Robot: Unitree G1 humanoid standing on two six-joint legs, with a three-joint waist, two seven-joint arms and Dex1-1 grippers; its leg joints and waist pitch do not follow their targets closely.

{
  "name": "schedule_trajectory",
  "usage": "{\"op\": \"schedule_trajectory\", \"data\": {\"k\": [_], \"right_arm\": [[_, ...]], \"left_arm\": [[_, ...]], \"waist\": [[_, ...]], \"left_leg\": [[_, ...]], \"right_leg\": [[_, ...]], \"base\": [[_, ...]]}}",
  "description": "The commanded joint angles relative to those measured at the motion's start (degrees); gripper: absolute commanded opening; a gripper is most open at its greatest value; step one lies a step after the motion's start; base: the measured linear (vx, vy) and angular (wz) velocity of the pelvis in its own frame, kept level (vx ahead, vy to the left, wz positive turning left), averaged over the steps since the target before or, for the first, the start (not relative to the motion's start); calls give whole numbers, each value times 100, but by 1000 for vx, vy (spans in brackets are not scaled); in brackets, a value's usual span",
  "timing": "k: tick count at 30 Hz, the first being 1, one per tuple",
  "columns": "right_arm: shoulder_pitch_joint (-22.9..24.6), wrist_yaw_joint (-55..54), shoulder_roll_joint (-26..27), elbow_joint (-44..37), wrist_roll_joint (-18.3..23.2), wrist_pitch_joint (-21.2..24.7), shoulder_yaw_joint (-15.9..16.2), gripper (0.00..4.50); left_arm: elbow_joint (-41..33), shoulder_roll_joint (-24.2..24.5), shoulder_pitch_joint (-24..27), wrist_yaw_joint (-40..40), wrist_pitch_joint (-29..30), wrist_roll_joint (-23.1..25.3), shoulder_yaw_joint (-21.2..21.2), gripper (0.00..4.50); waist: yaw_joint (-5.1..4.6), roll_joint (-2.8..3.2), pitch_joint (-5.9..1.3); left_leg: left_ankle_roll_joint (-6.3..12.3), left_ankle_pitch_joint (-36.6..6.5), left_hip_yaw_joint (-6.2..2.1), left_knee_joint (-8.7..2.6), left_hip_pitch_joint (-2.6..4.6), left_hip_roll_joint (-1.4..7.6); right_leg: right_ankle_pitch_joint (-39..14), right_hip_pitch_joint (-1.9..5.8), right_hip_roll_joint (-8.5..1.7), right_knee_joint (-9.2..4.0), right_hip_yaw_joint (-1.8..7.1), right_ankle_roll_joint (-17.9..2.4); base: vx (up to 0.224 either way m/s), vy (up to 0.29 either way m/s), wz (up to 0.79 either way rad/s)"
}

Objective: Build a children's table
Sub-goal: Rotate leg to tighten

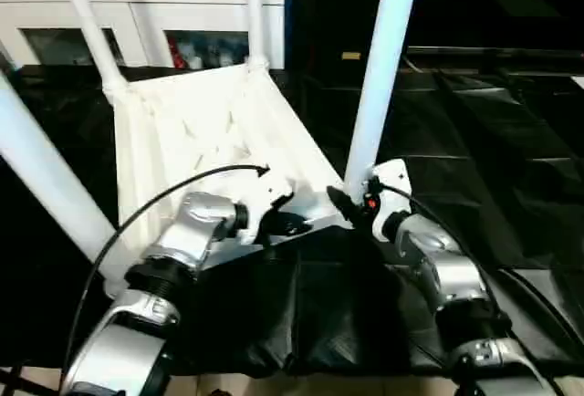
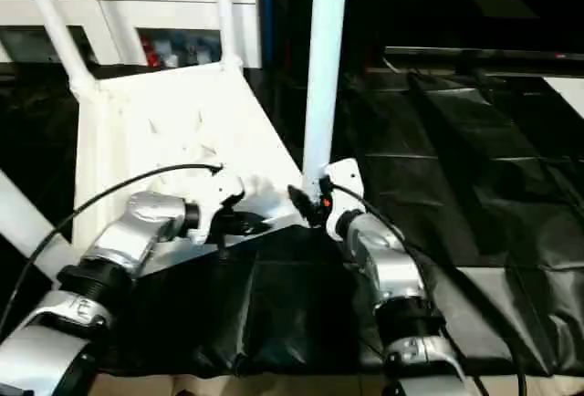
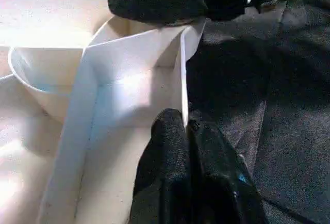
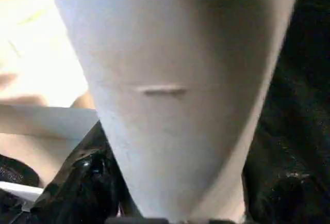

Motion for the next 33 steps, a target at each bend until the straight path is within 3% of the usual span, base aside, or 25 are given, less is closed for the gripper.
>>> {"op": "schedule_trajectory", "data": {"k": [1,3,4,5,7,8,10,12,14,16,20,26,32,33], "right_arm": [[59,652,5,-195,69,71,518,341],[121,965,-170,-350,126,127,579,356],[223,1378,-407,-570,191,191,683,361],[548,2291,-1046,-1113,343,175,828,361],[704,2668,-1361,-1338,417,110,817,361],[769,2888,-1547,-1428,519,165,752,361],[900,3345,-1979,-1586,732,239,565,361],[954,3581,-2276,-1660,892,293,370,361],[963,3628,-2334,-1675,931,313,326,361],[1047,3835,-2716,-1738,1155,440,-6,361],[1110,3901,-3032,-1756,1399,625,-365,361],[1221,3659,-3221,-1716,1571,775,-736,361],[1359,3175,-3035,-1903,1527,956,-747,361],[1324,2901,-2937,-1849,1457,1025,-766,381]], "left_arm": [[-163,-491,49,-134,-211,-372,-135,0],[-159,-450,52,-177,-250,-371,-143,0],[-160,-395,58,-257,-310,-379,-153,0],[-134,-267,52,-432,-428,-380,-175,0],[-120,-210,46,-523,-473,-381,-182,0],[-105,-173,40,-600,-526,-383,-190,0],[-109,-91,47,-851,-682,-408,-225,0],[-116,-31,53,-1012,-808,-407,-260,0],[-114,-18,54,-1038,-825,-402,-268,0],[-31,56,61,-1215,-996,-384,-309,0],[-26,113,103,-1532,-1225,-491,-332,0],[-184,190,207,-1938,-1268,-672,-350,0],[-323,235,291,-2044,-1216,-816,-274,0],[-367,230,315,-1975,-1234,-848,-223,27]], "waist": [[0,-102,-265],[24,-111,-280],[40,-112,-296],[137,-140,-315],[218,-135,-313],[223,-151,-321],[270,-171,-319],[304,-158,-302],[297,-161,-291],[277,-157,-283],[278,-153,-283],[288,-153,-300],[288,-163,-298],[282,-207,-297]], "left_leg": [[207,-1495,-45,-385,53,89],[295,-1399,-28,-361,72,95],[381,-1196,-28,-343,40,93],[592,-882,-17,-289,52,102],[730,-784,8,-262,72,118],[797,-641,7,-248,18,105],[842,-651,10,-240,22,107],[823,-862,14,-249,26,130],[737,-958,-2,-266,6,134],[647,-1117,-14,-275,13,139],[610,-1106,-12,-270,11,131],[674,-935,-4,-246,14,136],[663,-916,-4,-248,6,134],[651,-906,-1,-252,0,131]], "right_leg": [[-1528,185,-125,-469,132,-988],[-1202,196,-106,-443,133,-1074],[-881,229,-111,-403,132,-1144],[-311,267,-92,-354,128,-1193],[-8,243,-94,-322,143,-1294],[160,273,-99,-283,127,-1372],[74,293,-112,-297,116,-1399],[-334,266,-133,-327,116,-1391],[-600,263,-139,-347,106,-1330],[-900,254,-142,-376,108,-1266],[-946,247,-141,-382,114,-1243],[-725,243,-143,-353,101,-1351],[-730,241,-137,-345,96,-1350],[-777,240,-141,-350,92,-1327]], "base": [[0,0,0],[0,0,0],[0,0,0],[0,0,0],[0,0,0],[0,0,0],[0,0,0],[0,0,0],[0,0,0],[0,0,0],[0,0,0],[0,0,0],[0,0,0],[0,0,0]]}}
